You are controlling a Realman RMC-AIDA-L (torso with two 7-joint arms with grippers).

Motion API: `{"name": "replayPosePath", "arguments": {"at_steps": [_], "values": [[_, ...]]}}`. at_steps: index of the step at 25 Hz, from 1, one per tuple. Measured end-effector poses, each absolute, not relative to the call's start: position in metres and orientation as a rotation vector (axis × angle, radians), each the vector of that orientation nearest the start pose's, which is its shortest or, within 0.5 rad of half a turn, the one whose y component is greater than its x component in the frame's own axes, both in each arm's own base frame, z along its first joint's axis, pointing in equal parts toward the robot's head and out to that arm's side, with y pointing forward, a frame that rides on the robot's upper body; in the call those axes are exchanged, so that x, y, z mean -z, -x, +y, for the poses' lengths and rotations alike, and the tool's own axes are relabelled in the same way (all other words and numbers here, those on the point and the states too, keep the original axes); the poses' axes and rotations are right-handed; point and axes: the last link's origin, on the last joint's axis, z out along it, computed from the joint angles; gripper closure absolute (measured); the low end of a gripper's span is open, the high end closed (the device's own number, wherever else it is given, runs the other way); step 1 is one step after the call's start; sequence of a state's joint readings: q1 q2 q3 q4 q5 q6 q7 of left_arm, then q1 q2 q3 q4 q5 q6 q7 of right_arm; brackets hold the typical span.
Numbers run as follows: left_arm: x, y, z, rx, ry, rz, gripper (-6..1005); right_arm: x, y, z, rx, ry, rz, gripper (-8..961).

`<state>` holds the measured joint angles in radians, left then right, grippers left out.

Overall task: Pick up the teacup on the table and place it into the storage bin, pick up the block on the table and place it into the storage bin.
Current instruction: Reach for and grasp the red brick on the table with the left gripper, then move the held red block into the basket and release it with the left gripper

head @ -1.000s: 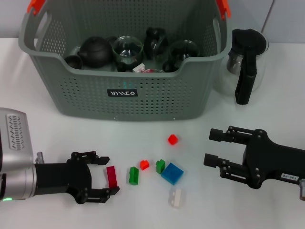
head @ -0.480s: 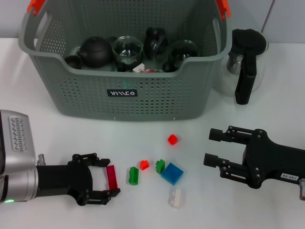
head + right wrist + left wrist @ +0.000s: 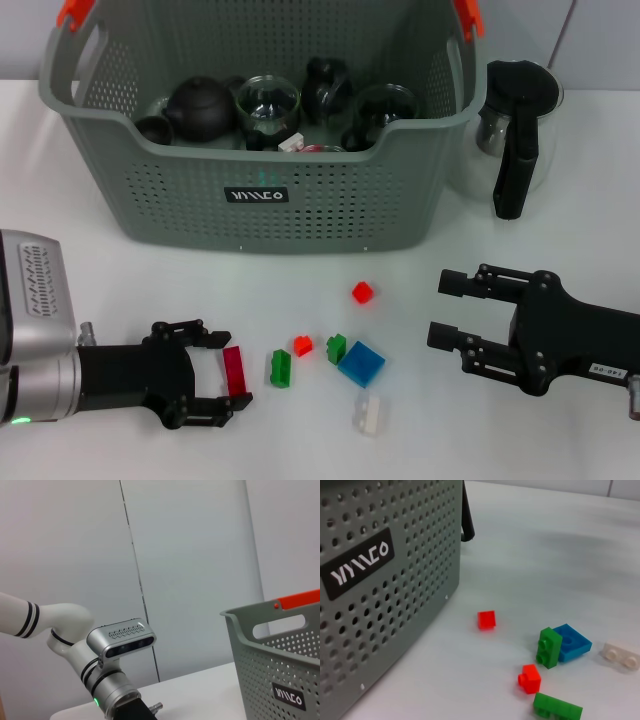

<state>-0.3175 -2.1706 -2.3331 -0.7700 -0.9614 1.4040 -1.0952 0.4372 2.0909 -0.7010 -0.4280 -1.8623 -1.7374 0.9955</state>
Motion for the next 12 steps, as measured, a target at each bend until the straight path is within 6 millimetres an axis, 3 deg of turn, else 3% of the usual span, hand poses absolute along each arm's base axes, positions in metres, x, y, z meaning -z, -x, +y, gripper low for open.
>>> {"name": "replayPosePath", "arguments": {"at_steps": [12], "values": [[0.0363,0.3202,0.2754,0.244,2.78,-0.429,316,0.0286,-0.2671,0.2673,-1.058,2.728,0.394,328]]}}
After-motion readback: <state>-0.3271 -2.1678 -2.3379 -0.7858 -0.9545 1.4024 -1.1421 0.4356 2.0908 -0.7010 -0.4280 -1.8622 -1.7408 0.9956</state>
